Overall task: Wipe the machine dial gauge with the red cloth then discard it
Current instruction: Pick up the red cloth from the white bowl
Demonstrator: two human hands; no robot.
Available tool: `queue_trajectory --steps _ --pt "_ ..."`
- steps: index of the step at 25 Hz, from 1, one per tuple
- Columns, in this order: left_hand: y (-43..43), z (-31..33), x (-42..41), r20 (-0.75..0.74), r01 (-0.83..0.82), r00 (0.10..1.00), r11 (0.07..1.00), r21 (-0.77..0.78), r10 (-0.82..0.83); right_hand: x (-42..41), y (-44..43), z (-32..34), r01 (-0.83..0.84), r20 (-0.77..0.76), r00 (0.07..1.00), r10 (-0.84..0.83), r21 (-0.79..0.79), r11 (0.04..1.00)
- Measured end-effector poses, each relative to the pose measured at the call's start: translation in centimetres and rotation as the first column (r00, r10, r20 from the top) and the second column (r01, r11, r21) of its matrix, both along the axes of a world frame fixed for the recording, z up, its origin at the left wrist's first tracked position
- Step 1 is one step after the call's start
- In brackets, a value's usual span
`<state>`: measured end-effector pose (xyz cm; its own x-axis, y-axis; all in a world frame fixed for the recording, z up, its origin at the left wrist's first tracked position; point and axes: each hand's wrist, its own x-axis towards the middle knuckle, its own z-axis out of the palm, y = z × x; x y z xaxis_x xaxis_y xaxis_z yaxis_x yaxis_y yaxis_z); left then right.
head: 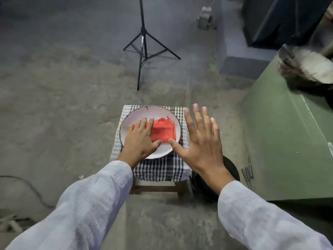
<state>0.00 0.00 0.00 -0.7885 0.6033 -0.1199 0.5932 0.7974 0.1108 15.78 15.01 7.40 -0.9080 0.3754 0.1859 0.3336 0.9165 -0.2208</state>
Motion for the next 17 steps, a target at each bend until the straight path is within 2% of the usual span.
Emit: queue_trajectory --steps 3,8,11,17 --pt "1.3 -3.2 -2.0 0.081 0.121 0.991 0.979 -0.164 -0.109 0.2 0.8 -2.6 0.007 0.018 1.0 -0.007 -0.007 1.0" --pt "3.2 -5.7 -5.4 0.153 0.178 0.977 0.964 -0.2 -0.149 0.4 2.3 -5.2 0.003 0.017 1.0 -0.002 -0.028 1.0" --pt "3.9 -7.0 -6.1 0.195 0.185 0.969 0.966 -0.18 -0.149 1.0 2.2 -6.4 0.007 -0.007 1.0 -0.008 -0.067 0.998" --pt "4.5 -8.0 -6.2 0.109 0.134 0.986 0.989 -0.069 -0.126 2.4 2.1 -8.2 0.007 0.075 0.997 0.001 -0.103 0.995"
